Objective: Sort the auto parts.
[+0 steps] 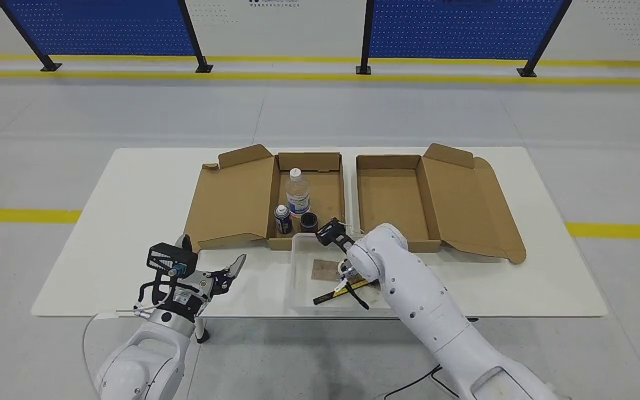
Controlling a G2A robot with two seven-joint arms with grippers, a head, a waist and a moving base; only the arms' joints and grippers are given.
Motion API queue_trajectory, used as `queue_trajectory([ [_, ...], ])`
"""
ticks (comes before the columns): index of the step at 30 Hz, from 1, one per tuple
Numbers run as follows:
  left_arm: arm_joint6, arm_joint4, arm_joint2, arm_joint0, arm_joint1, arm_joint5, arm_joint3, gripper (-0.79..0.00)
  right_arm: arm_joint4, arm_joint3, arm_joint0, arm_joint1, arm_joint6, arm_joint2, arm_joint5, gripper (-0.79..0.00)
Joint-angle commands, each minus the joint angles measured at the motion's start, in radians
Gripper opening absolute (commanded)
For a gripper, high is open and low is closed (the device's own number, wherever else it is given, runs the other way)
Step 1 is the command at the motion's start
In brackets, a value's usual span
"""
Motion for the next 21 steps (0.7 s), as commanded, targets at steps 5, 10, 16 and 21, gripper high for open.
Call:
queue_trajectory([
  [5,0.000,0.000,0.000,0.000,0.000,0.000,0.000,0.000,0.040,-0.180,-0.072,0.023,0.020,0.087,0.016,-0.785],
  [10,0.000,0.000,0.000,0.000,0.000,0.000,0.000,0.000,0.188,-0.333,-0.150,0.037,-0.013,0.200,0.062,-0.785],
  [16,0.000,0.000,0.000,0.000,0.000,0.000,0.000,0.000,0.371,-0.403,-0.212,0.047,-0.027,0.281,0.079,-0.785],
  [21,0.000,0.000,0.000,0.000,0.000,0.000,0.000,0.000,0.503,-0.392,-0.229,0.049,-0.044,0.316,0.099,-0.785],
])
